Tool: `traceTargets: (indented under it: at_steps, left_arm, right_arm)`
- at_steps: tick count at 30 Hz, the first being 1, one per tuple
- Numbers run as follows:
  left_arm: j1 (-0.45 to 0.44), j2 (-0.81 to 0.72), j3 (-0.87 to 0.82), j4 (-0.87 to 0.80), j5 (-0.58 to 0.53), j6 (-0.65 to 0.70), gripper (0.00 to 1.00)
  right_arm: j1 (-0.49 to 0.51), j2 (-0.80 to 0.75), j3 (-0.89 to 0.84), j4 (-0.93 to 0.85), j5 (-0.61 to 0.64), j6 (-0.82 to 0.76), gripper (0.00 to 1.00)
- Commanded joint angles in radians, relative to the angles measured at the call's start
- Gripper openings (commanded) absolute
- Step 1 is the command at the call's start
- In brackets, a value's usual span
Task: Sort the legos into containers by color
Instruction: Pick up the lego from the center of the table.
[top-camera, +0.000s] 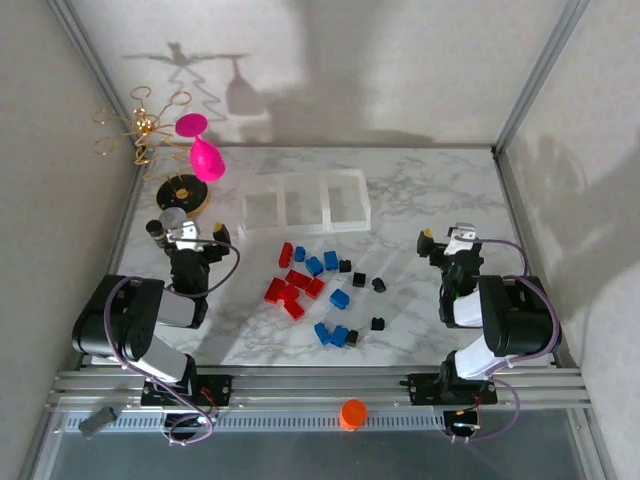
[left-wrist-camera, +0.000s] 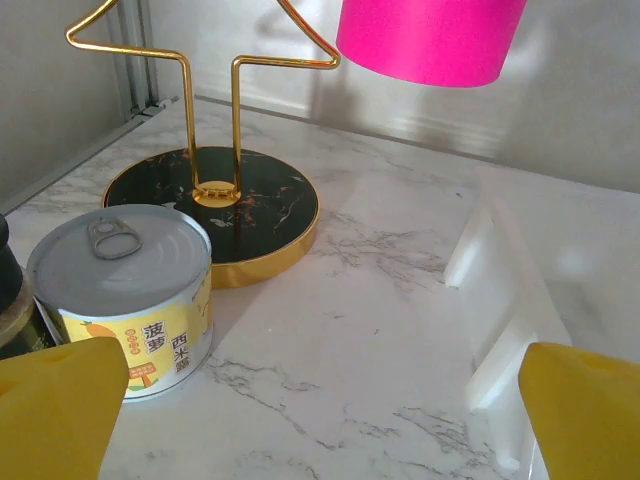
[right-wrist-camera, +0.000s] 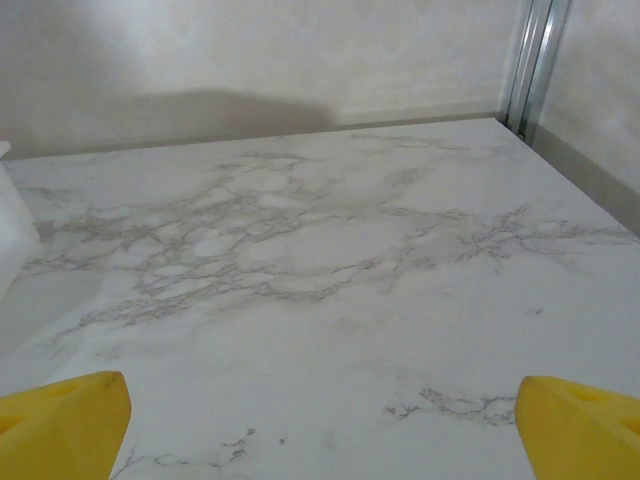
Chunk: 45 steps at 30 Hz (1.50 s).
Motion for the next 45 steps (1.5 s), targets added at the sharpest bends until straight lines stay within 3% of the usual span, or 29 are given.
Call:
traceTargets:
  at_steps: [1, 34, 40, 45]
  left_arm:
    - [0.01, -0.007, 0.016, 0.007, 0.018, 0.017, 0.99]
    - [0.01, -0.007, 0.014, 0.013, 0.019, 0.019, 0.99]
    - [-0.009, -0.114, 0.06, -0.164, 0.003, 0.028, 0.99]
    - [-0.01, -0.229, 0.049, -0.257, -0.02, -0.012, 0.99]
  right_arm:
    - [0.003, -0.002, 0.018, 0.038, 0.01, -0.014, 0.99]
    - [0.003, -0.012, 0.019, 0.028, 0.01, -0.014, 0.99]
    - [0.004, -0.092, 0.016, -0.03, 0.049, 0.002, 0.99]
    - [0.002, -0.188, 0.091, -0.242, 0.102, 0.051, 0.99]
